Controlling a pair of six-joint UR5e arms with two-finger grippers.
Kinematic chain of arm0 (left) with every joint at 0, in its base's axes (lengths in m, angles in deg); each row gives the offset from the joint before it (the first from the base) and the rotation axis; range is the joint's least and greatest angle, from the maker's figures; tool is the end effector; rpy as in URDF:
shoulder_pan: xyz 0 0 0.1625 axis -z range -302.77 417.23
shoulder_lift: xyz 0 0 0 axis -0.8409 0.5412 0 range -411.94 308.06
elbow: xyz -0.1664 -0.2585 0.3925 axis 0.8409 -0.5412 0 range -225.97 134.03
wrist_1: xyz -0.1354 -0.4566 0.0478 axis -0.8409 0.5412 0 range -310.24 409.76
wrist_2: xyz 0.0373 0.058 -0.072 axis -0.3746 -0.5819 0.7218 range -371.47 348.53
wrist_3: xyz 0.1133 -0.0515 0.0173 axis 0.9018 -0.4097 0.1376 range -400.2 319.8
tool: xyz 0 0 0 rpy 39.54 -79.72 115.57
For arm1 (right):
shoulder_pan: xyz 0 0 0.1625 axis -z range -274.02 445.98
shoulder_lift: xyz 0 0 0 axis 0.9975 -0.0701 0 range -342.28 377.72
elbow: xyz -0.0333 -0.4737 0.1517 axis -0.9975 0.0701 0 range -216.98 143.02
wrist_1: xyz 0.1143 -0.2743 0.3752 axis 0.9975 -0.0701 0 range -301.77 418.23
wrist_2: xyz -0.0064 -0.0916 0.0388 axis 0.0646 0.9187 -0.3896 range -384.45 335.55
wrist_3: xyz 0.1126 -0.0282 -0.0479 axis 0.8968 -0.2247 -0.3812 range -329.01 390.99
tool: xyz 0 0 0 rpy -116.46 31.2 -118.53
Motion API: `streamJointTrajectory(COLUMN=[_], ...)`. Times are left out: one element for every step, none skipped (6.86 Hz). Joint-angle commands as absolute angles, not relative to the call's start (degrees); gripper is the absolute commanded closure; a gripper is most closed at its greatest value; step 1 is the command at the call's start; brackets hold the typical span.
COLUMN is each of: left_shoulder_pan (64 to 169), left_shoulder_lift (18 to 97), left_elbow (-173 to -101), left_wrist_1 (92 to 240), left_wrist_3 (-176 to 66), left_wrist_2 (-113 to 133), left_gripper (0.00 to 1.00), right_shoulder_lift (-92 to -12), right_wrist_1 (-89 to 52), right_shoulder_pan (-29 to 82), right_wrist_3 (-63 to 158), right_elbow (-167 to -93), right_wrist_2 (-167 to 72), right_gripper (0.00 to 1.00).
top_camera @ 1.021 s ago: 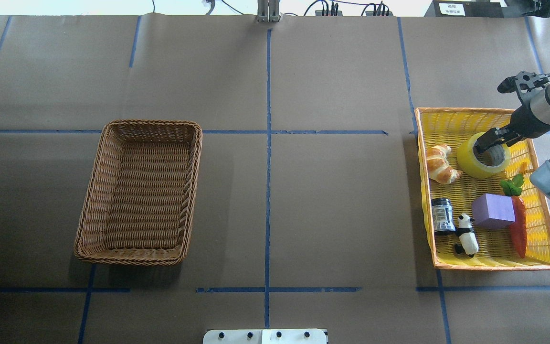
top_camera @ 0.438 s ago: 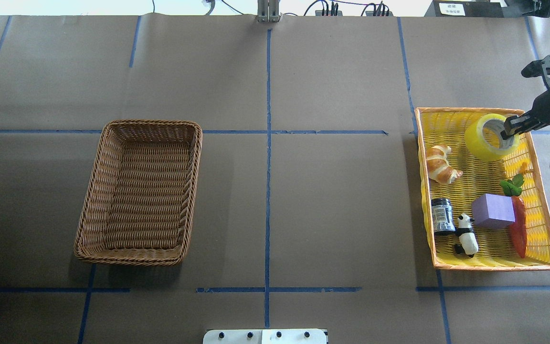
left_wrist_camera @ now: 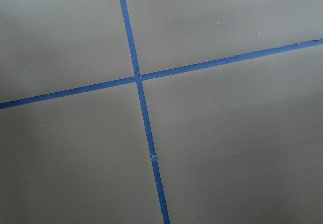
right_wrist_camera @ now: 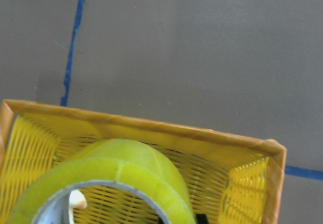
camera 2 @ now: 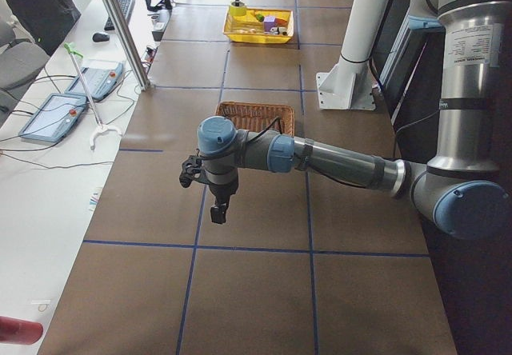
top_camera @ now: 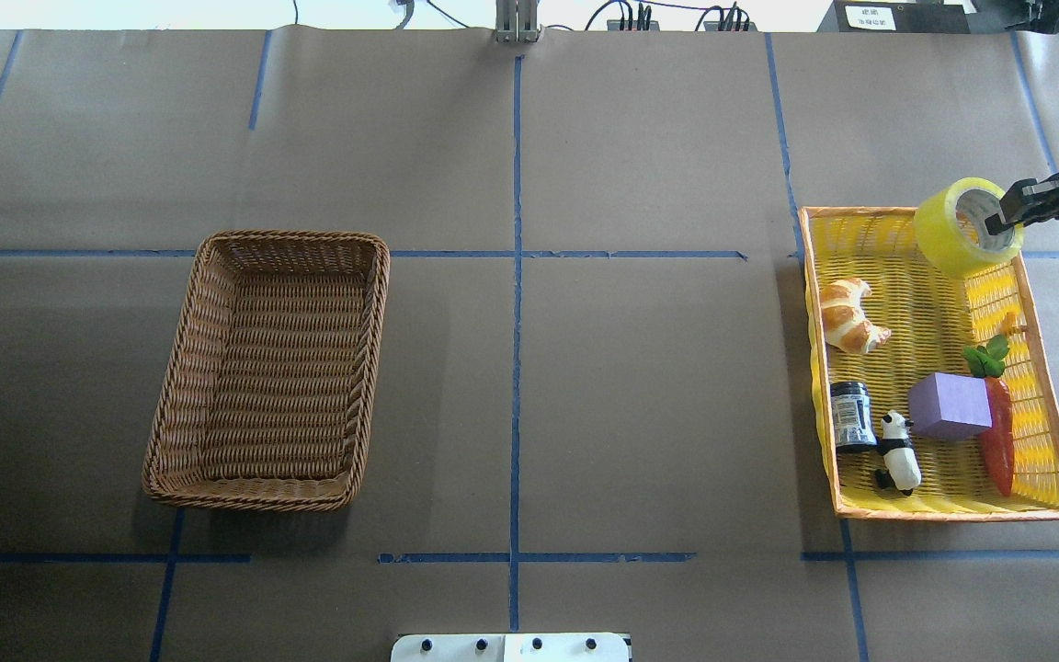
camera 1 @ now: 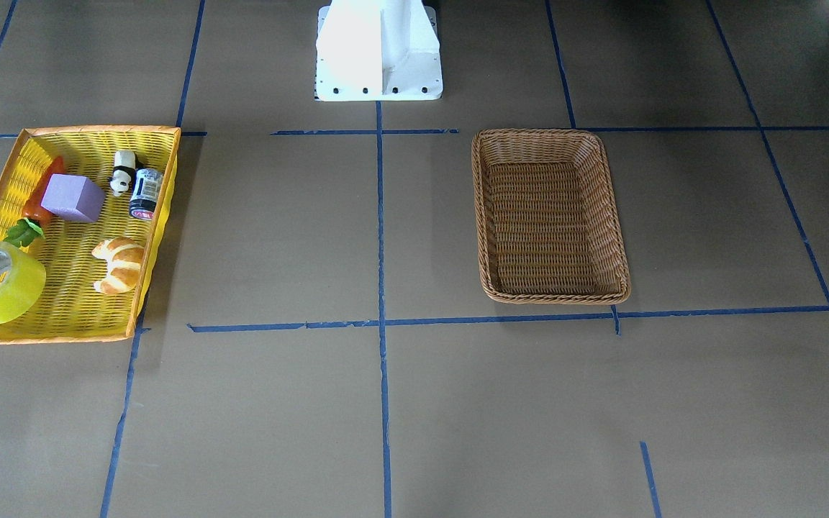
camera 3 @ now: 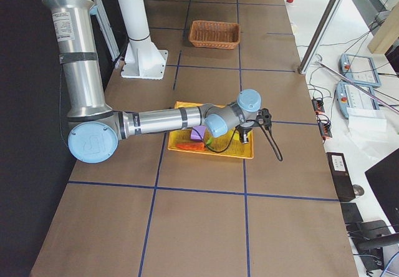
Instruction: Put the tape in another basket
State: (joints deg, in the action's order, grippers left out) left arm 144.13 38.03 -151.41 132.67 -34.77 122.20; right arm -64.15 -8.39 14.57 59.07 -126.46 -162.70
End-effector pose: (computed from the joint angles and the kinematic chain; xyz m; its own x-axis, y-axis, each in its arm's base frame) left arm -0.0163 -0.5563 0.6144 0.7086 0.2317 -0.6665 -0.1210 0.9705 0.2086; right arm -0.1712 -0.6331 0.6155 0.5775 -0.1262 0.8066 0.0017 0.9882 0.1534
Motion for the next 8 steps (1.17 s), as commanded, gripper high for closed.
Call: streamJointTrajectory(left_shoulder_pan=[144.16, 143.63, 139.97, 136.72, 134.07, 130.83, 127.58, 124.85], left_shoulder_lift=[40.0, 40.08, 40.09, 40.09, 40.09, 40.09, 41.65, 44.54], left_elbow=[-152.22, -153.53, -153.54, -153.63, -153.63, -153.63, -153.81, -155.72], left_wrist_1=[135.26, 142.07, 152.23, 159.03, 168.58, 179.99, 187.33, 190.01], left_wrist_3=[-36.05, -44.85, -57.47, -69.87, -84.43, -101.11, -111.89, -122.27], left_wrist_2=[122.3, 122.47, 122.56, 122.56, 122.56, 122.13, 121.95, 121.95], left_gripper=[0.0, 0.0, 0.0, 0.0, 0.0, 0.0, 0.0, 0.0], right_shoulder_lift=[-62.1, -61.91, -61.56, -61.56, -61.56, -61.56, -61.56, -61.56], right_wrist_1=[-8.22, -7.26, -3.42, 1.84, 7.2, 12.12, 15.04, 16.03], right_shoulder_pan=[14.52, 15.22, 16.62, 18.29, 19.52, 21.19, 24.6, 27.85], right_wrist_3=[67.34, 71.47, 79.95, 87.0, 93.16, 98.09, 101.97, 106.27], right_elbow=[-129.17, -131.18, -132.86, -133.48, -133.75, -134.19, -135.32, -138.2], right_wrist_2=[-162.97, -162.27, -161.65, -160.26, -160.07, -159.2, -156.49, -153.94], right_gripper=[1.0, 1.0, 1.0, 1.0, 1.0, 1.0, 1.0, 1.0])
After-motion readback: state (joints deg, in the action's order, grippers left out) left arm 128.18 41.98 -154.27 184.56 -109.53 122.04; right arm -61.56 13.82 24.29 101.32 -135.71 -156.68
